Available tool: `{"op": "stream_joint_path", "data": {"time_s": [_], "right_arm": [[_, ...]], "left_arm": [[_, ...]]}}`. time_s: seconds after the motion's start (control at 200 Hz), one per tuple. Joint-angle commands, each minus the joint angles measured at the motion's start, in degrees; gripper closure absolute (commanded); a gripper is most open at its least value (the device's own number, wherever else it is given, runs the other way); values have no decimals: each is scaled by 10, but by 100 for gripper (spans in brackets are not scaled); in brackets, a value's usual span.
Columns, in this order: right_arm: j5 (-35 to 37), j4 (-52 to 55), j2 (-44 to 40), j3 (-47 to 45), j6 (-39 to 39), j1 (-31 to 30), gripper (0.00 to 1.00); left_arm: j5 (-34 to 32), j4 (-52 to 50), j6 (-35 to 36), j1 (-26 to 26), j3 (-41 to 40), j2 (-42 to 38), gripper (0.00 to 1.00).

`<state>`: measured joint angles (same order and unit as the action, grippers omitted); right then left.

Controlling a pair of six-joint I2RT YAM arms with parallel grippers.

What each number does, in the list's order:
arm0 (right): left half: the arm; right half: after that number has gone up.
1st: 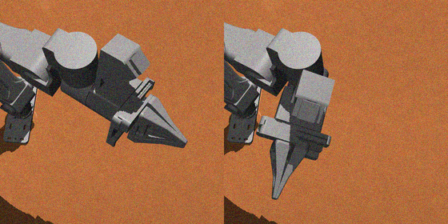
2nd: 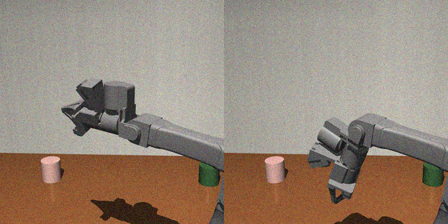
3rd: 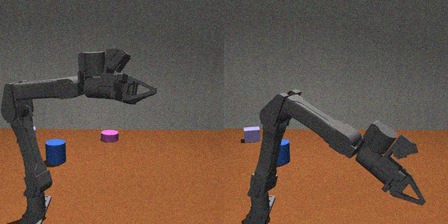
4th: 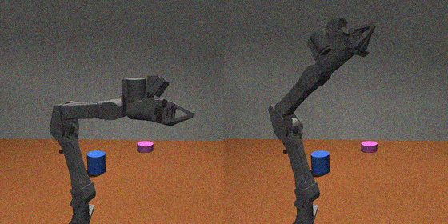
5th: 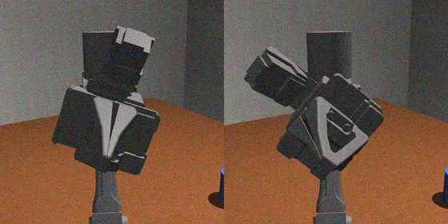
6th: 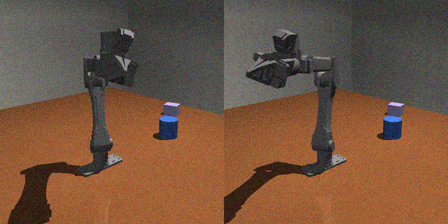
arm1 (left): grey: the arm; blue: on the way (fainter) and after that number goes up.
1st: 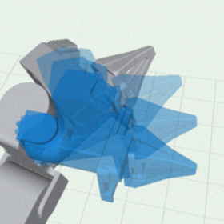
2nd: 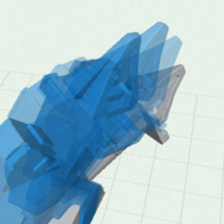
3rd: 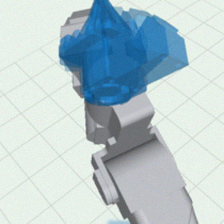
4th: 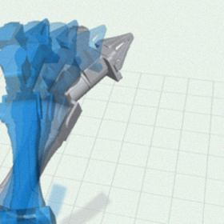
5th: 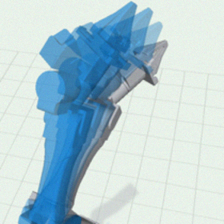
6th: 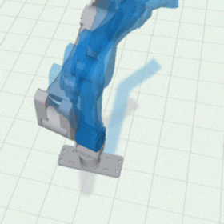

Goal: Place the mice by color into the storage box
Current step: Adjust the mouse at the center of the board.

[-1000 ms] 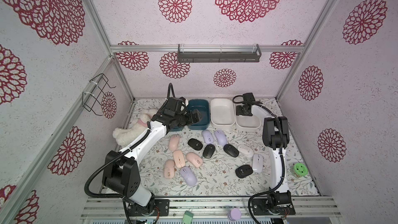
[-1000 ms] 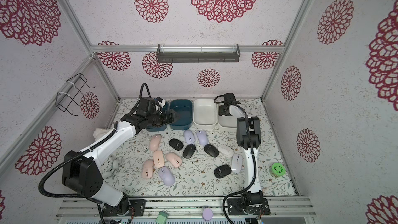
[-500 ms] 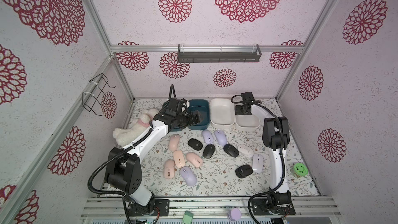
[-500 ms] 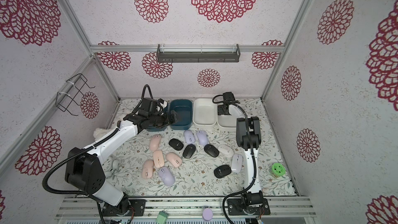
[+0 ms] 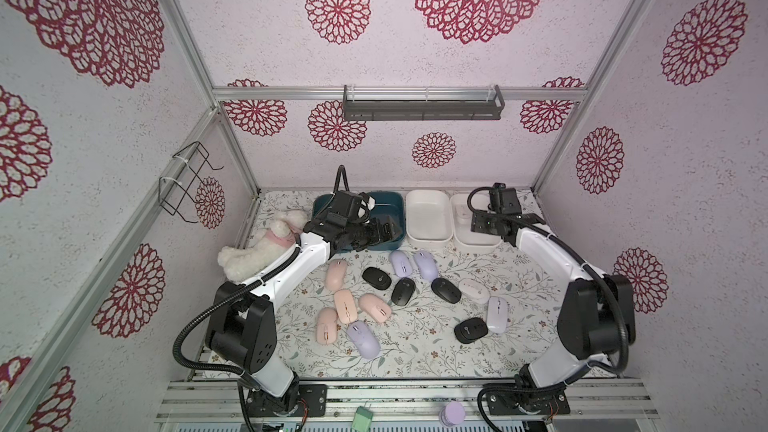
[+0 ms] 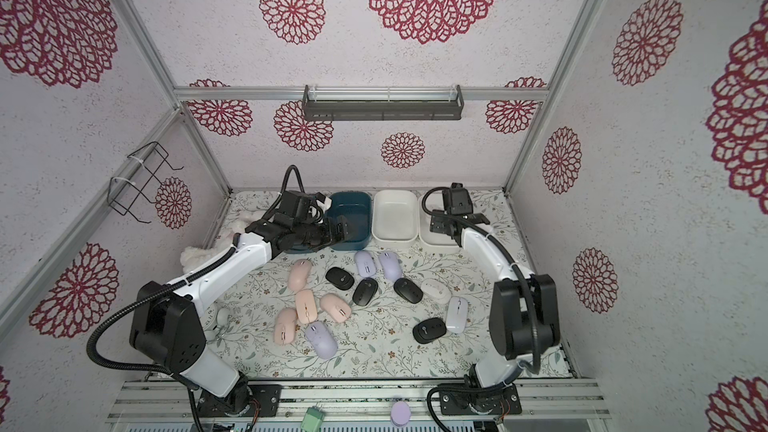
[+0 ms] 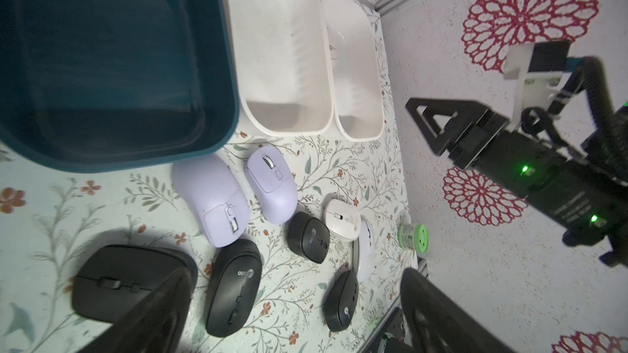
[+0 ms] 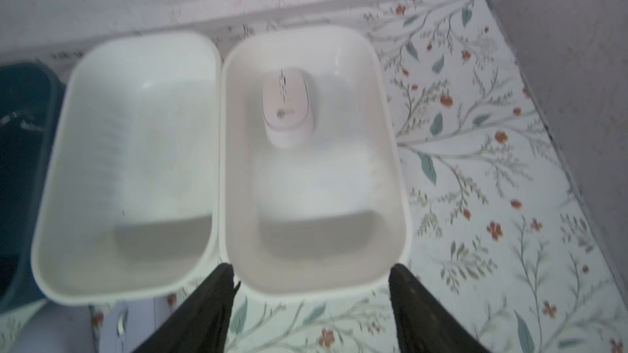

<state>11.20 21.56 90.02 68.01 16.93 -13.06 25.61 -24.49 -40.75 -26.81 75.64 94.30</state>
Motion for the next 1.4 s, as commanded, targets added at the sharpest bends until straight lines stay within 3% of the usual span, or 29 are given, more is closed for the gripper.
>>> {"op": "stream_joint_path", "data": {"time_s": [0.0,0.065,0.23,0.355,0.741,1.096,1.241,1.396], "right_arm": [[4,41,-45,-90,27,-27,22],[-16,77,-69,-122,23,-50,22],[9,138,-91,-172,33,-98,17],[48,162,-76,-182,28,-100,13],[60,130,8,-148,1,-92,7],[15,77,39,-134,26,11,16],[-49,61,43,-137,31,20,23],[-72,55,23,-160,39,21,26]], "left_arm": [[19,1,-1,-26,17,15,2],[21,-1,-1,-34,18,15,2],[15,-1,6,-41,18,9,3],[7,-2,12,-43,17,9,3],[-3,-12,19,-47,22,10,3],[-13,-19,21,-48,24,4,3],[-20,-23,23,-48,24,4,3],[-18,-26,24,-48,28,6,3]]}}
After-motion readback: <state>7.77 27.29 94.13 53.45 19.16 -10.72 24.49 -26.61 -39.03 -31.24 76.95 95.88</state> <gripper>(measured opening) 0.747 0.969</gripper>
